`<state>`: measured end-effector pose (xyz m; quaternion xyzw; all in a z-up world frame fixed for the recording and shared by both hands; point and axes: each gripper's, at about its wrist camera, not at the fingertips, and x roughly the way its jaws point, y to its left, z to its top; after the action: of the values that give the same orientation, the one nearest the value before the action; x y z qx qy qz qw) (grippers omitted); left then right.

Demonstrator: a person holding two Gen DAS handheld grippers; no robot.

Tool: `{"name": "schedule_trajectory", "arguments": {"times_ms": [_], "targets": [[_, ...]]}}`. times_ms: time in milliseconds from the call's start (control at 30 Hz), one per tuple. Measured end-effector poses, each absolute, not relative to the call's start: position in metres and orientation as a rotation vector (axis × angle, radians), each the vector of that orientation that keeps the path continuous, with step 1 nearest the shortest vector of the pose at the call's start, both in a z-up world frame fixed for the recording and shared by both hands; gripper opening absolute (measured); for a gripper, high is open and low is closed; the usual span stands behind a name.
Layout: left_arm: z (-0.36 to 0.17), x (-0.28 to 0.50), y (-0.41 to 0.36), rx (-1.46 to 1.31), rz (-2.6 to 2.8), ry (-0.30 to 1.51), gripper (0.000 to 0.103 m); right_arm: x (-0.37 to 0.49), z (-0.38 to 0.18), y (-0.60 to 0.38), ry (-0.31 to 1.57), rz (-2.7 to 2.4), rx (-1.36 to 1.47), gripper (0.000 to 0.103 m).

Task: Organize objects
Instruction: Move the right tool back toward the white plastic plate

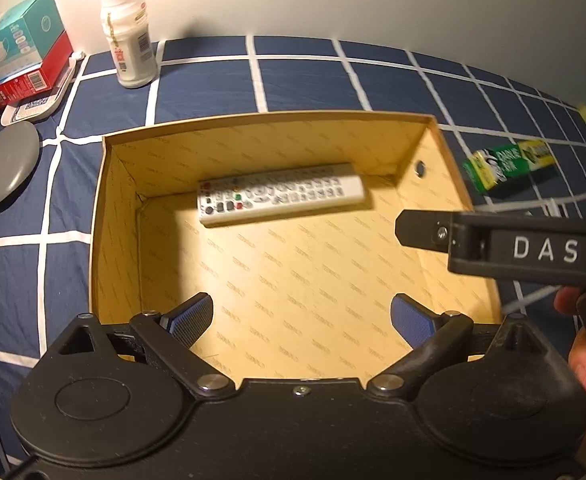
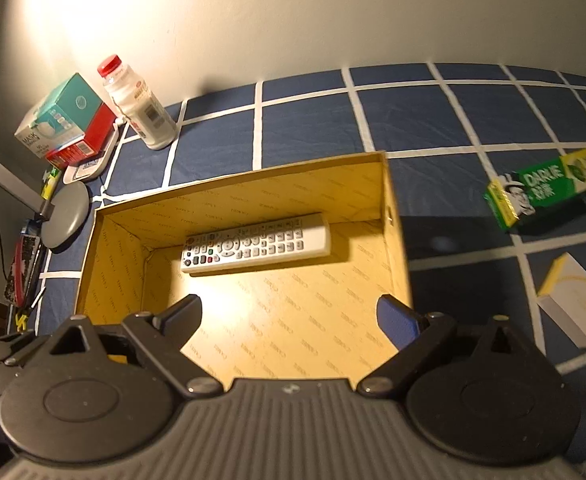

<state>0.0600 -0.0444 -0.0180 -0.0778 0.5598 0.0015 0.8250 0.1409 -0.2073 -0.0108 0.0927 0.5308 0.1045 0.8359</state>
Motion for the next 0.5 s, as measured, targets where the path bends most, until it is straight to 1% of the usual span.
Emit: {"name": "schedule_trajectory", "arguments": {"times_ms": [333,500], "targets": [[-0.004,0.026,-0.083,-0.136,-0.030,1.173,0.097,0.092,0.007,-0.241,1.092,0.179,0.223,0.094],[-0.002,0.014,-0.106,-0.128,-0.055,1.175,0.100,0.073,0.008,-0.263,1.092,0.149,0.244,0.094]]}}
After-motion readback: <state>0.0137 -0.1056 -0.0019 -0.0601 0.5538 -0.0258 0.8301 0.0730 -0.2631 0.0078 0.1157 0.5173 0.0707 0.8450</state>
